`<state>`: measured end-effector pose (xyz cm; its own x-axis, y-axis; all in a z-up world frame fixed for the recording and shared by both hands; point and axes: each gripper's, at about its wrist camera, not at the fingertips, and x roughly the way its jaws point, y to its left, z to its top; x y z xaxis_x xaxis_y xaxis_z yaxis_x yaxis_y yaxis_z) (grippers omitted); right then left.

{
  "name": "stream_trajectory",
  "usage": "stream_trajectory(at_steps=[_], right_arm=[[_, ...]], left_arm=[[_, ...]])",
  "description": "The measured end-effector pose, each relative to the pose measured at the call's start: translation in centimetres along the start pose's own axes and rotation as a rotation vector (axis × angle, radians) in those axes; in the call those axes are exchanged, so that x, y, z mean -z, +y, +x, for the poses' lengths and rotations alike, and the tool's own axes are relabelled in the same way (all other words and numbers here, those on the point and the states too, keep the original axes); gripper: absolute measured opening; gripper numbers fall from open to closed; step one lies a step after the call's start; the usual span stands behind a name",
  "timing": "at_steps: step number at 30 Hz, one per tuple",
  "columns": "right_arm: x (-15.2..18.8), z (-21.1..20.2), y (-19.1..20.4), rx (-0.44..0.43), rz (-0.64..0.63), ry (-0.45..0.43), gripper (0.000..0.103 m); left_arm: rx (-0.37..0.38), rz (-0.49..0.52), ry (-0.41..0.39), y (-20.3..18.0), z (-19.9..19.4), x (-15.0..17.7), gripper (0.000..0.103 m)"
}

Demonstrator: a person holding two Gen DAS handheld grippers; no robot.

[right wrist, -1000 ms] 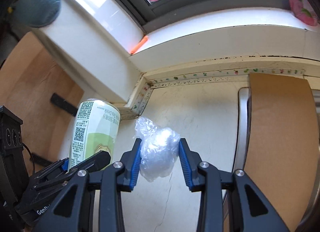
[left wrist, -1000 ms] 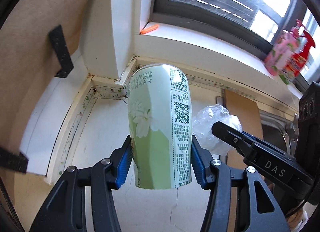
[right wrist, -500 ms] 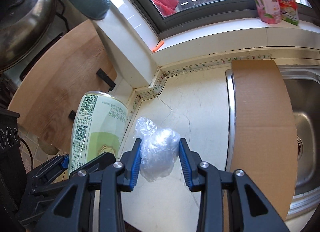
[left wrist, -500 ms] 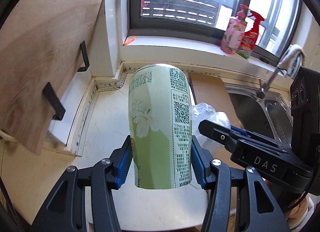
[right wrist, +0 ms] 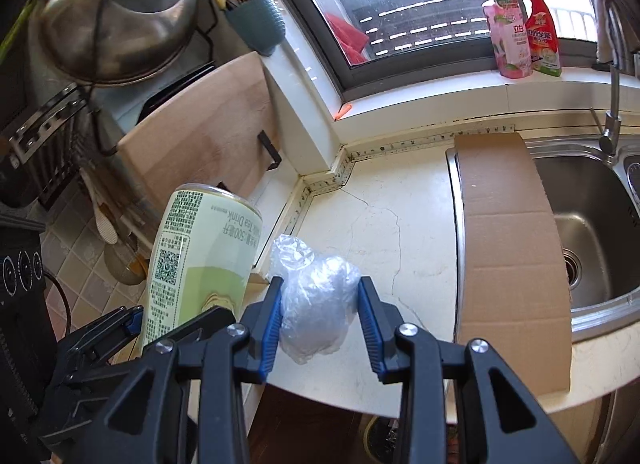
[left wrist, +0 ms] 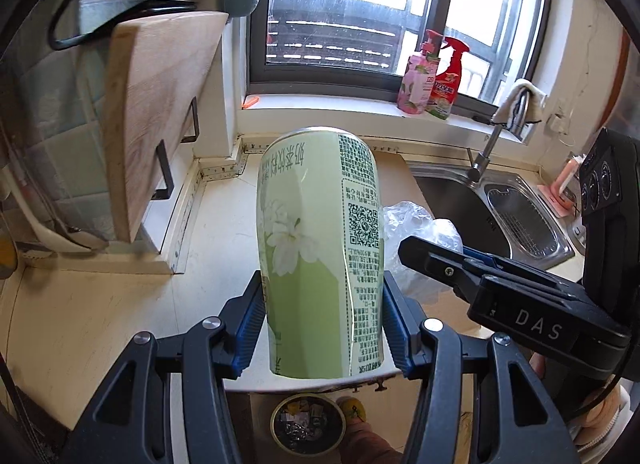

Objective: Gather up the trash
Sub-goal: 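Carry the paper cup and plastic bag down over the bin with both tools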

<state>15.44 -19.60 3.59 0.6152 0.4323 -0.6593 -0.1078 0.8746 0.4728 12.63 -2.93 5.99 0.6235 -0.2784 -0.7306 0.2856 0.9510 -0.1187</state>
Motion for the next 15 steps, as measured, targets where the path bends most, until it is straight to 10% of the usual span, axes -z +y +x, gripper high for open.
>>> stream_trajectory(at_steps=[15], right_arm=[[9.2, -3.6, 3.4, 0.090, 0.019, 0.023, 0.036]], left_arm=[[0.060, -0.022, 0.050, 1.8, -3.1, 10.0, 0.052]])
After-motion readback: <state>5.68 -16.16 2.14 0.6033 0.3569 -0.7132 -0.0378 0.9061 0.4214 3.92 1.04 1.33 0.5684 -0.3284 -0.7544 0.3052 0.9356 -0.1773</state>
